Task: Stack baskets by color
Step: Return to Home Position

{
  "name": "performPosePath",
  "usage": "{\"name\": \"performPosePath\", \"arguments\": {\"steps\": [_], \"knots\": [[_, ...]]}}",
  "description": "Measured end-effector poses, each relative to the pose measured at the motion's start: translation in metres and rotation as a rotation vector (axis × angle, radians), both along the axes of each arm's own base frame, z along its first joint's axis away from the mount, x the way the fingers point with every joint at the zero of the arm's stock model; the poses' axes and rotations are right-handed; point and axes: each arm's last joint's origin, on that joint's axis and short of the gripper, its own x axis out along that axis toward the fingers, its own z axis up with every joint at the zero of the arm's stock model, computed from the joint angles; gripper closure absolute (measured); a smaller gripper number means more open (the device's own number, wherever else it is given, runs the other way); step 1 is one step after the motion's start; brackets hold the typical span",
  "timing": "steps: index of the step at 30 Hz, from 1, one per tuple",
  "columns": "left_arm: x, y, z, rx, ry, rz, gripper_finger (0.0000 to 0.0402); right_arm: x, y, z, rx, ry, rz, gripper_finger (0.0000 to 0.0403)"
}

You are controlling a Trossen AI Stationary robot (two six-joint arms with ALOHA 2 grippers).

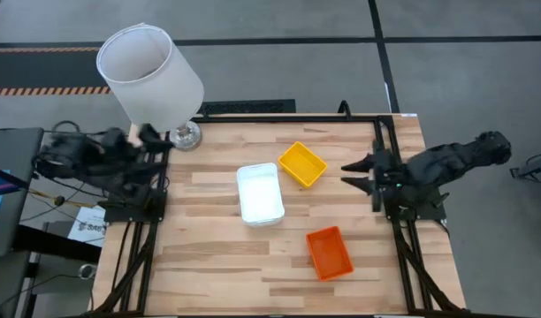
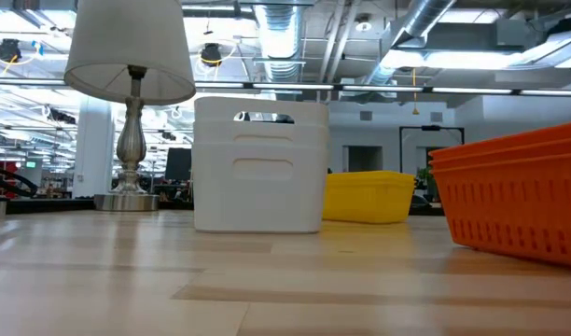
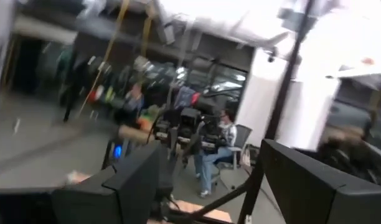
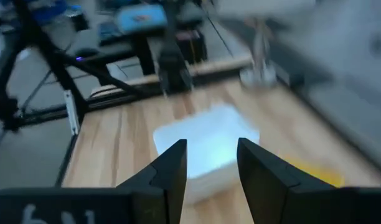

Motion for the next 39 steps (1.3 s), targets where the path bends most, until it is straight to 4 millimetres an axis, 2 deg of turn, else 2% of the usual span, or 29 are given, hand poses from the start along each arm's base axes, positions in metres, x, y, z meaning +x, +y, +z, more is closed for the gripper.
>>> {"name": "performPosePath", "arguments": {"steps": [3,5,8,11,15,18,20,24,30,34,39], "knots": [[-0.03,0.006,-0.007,0.138,-0.041,-0.053,0.0139,-0.014,-0.007,0.002,-0.07,-0.09,0.026,0.0242],[-0.044,0.01,-0.017,0.133,-0.057,-0.074,0.0139,-0.025,-0.014,-0.005,-0.063,-0.12,0.007,0.0241],[-0.06,0.014,-0.039,0.086,-0.083,-0.13,0.0139,-0.033,-0.02,-0.026,-0.036,-0.166,-0.022,0.0242],[-0.065,0.016,-0.067,0.032,-0.087,-0.143,0.0139,-0.041,-0.024,-0.054,0.013,-0.219,-0.036,0.0245],[-0.05,0.013,-0.1,0.024,0.026,-0.094,0.0139,-0.047,-0.026,-0.09,0.077,-0.287,-0.05,0.0245],[-0.035,0.009,-0.112,0.012,0.065,-0.083,0.0139,-0.045,-0.025,-0.117,0.123,-0.329,-0.049,0.0243],[-0.025,0.006,-0.132,0.017,0.137,-0.076,0.0139,-0.045,-0.024,-0.134,0.159,-0.351,-0.047,0.0243],[-0.012,0.002,-0.154,-0.007,0.112,-0.088,0.0139,-0.041,-0.021,-0.168,0.215,-0.378,-0.034,0.0246],[0.002,-0.003,-0.189,-0.033,0.072,-0.107,0.0139,-0.04,-0.019,-0.198,0.236,-0.431,-0.021,0.0246],[0.009,-0.006,-0.215,-0.043,0.078,-0.143,0.0139,-0.039,-0.019,-0.201,0.211,-0.4,-0.021,0.0243],[0.01,-0.007,-0.221,-0.038,0.129,-0.151,0.0139,-0.039,-0.019,-0.203,0.161,-0.373,-0.018,0.0245]]}}
